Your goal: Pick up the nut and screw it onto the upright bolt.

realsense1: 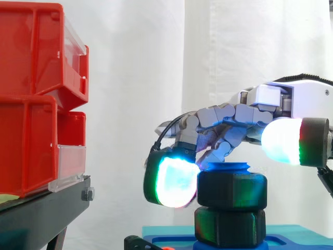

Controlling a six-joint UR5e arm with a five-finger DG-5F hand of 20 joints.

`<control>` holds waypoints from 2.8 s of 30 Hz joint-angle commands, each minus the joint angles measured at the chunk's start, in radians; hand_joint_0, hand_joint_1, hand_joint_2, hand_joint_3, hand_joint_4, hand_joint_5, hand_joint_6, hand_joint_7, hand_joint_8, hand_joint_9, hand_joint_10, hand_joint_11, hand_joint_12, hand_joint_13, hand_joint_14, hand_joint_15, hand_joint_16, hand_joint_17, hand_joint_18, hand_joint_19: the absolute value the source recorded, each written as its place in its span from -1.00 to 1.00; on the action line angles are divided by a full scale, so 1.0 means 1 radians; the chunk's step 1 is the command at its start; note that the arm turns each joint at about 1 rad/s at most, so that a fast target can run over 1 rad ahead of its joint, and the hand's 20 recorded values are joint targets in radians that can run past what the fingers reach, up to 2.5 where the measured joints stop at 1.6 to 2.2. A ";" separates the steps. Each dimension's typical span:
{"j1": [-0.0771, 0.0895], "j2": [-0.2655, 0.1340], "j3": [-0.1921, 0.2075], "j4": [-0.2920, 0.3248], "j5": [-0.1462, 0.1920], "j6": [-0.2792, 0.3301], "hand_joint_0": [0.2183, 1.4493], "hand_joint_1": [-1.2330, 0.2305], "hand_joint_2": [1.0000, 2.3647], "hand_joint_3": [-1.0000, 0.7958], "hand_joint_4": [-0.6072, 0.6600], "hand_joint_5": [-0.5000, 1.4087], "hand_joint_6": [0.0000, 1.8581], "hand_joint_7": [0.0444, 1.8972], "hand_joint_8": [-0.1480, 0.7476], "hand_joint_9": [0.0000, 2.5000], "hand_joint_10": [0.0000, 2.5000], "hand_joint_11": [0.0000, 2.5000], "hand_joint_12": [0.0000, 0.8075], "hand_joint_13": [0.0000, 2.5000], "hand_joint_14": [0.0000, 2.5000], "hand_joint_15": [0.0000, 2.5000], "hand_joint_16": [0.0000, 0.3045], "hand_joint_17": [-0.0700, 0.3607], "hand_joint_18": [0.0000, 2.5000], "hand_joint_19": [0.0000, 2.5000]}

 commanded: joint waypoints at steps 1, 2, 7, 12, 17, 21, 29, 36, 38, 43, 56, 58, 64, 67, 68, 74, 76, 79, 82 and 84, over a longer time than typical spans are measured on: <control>-0.007 0.000 0.000 -0.004 -0.002 0.000 -0.58 0.54 -1.00 -0.44 0.24 -0.46 -0.46 0.51 -0.21 -0.22 -1.00 -1.00 -0.45 -0.56 -1.00 -1.00 -0.83 -0.40 -0.82 -1.00; -0.008 0.000 0.000 -0.004 -0.004 0.000 -0.58 0.54 -1.00 -0.44 0.23 -0.45 -0.46 0.54 -0.21 -0.21 -1.00 -1.00 -0.46 -0.56 -1.00 -1.00 -0.83 -0.41 -0.82 -1.00; -0.022 0.000 0.000 -0.004 -0.006 0.001 -0.57 0.53 -1.00 -0.44 0.16 -0.45 -0.36 0.36 -0.22 -0.14 -1.00 -1.00 -0.51 -0.49 -1.00 -1.00 -0.85 -0.44 -0.75 -0.97; -0.030 0.000 0.000 -0.004 -0.007 0.001 -0.56 0.52 -1.00 -0.44 0.12 -0.45 -0.30 0.23 -0.22 -0.08 -1.00 -1.00 -0.56 -0.43 -1.00 -1.00 -0.87 -0.47 -0.67 -0.93; -0.038 0.000 0.000 -0.004 -0.015 0.001 -0.56 0.52 -1.00 -0.44 0.07 -0.44 -0.24 0.09 -0.22 0.00 -1.00 -1.00 -0.64 -0.33 -1.00 -1.00 -0.90 -0.51 -0.56 -0.87; -0.047 0.000 0.000 -0.004 -0.024 0.001 -0.56 0.51 -1.00 -0.44 0.04 -0.44 -0.21 0.06 -0.21 0.06 -1.00 -1.00 -0.69 -0.27 -1.00 -1.00 -0.92 -0.54 -0.50 -0.85; -0.059 0.001 0.000 0.008 -0.036 0.003 -0.57 0.52 -1.00 -0.44 0.15 -0.44 -0.34 0.31 -0.20 0.02 -1.00 -1.00 -0.61 -0.34 -1.00 -1.00 -0.89 -0.49 -0.55 -0.87; -0.057 0.001 0.000 0.043 -0.041 0.015 -0.59 0.55 -1.00 -0.44 0.33 -0.50 -0.46 0.17 -0.22 -0.12 -1.00 -1.00 -0.53 -0.44 -1.00 -1.00 -0.84 -0.42 -0.66 -0.90; -0.053 0.001 0.000 0.054 -0.042 0.026 -0.60 0.55 -1.00 -0.44 0.34 -0.52 -0.46 0.07 -0.22 -0.13 -1.00 -1.00 -0.51 -0.45 -1.00 -1.00 -0.84 -0.42 -0.68 -0.91; -0.047 0.001 0.008 0.065 -0.041 0.031 -0.61 0.56 -1.00 -0.44 0.31 -0.55 -0.46 -0.18 -0.25 -0.19 -1.00 -1.00 -0.49 -0.49 -1.00 -1.00 -0.82 -0.39 -0.70 -0.91; -0.008 0.000 0.008 0.066 -0.015 0.021 -0.62 0.57 -1.00 -0.44 0.28 -0.56 -0.46 -0.25 -0.28 -0.27 -1.00 -1.00 -0.47 -0.56 -1.00 -1.00 -0.81 -0.37 -0.78 -0.94; -0.005 0.000 0.008 0.063 -0.010 0.023 -0.62 0.58 -1.00 -0.44 0.29 -0.56 -0.46 -0.21 -0.27 -0.27 -1.00 -1.00 -0.46 -0.56 -1.00 -1.00 -0.81 -0.37 -0.79 -0.94; 0.002 -0.002 0.002 0.063 -0.010 0.023 -0.62 0.58 -1.00 -0.44 0.30 -0.55 -0.46 -0.19 -0.26 -0.28 -1.00 -1.00 -0.44 -0.57 -1.00 -1.00 -0.81 -0.37 -0.80 -0.94; 0.002 0.000 0.002 0.063 -0.009 0.023 -0.62 0.57 -1.00 -0.44 0.31 -0.54 -0.46 -0.14 -0.25 -0.28 -1.00 -1.00 -0.44 -0.57 -1.00 -1.00 -0.81 -0.37 -0.80 -0.94; 0.002 0.000 0.002 0.063 -0.009 0.023 -0.62 0.57 -1.00 -0.44 0.32 -0.54 -0.46 -0.14 -0.25 -0.28 -1.00 -1.00 -0.44 -0.57 -1.00 -1.00 -0.81 -0.37 -0.80 -0.94; -0.002 -0.006 0.002 0.057 -0.009 0.023 -0.60 0.56 -1.00 -0.44 0.33 -0.53 -0.46 -0.01 -0.23 -0.27 -1.00 -1.00 -0.45 -0.56 -1.00 -1.00 -0.81 -0.38 -0.80 -0.94; -0.004 -0.006 0.000 0.053 -0.009 0.023 -0.60 0.55 -1.00 -0.44 0.33 -0.52 -0.46 0.04 -0.22 -0.27 -1.00 -1.00 -0.45 -0.56 -1.00 -1.00 -0.82 -0.38 -0.79 -0.94; -0.005 -0.008 0.000 0.049 -0.009 0.023 -0.59 0.54 -1.00 -0.44 0.33 -0.51 -0.46 0.14 -0.20 -0.26 -1.00 -1.00 -0.45 -0.55 -1.00 -1.00 -0.82 -0.39 -0.79 -0.93; -0.008 -0.008 0.000 0.045 -0.009 0.021 -0.58 0.53 -1.00 -0.44 0.31 -0.49 -0.46 0.25 -0.20 -0.25 -1.00 -1.00 -0.46 -0.53 -1.00 -1.00 -0.82 -0.39 -0.78 -0.92; -0.011 -0.006 0.000 0.040 -0.009 0.021 -0.58 0.52 -1.00 -0.44 0.30 -0.48 -0.46 0.32 -0.19 -0.23 -1.00 -1.00 -0.46 -0.53 -1.00 -1.00 -0.82 -0.40 -0.76 -0.92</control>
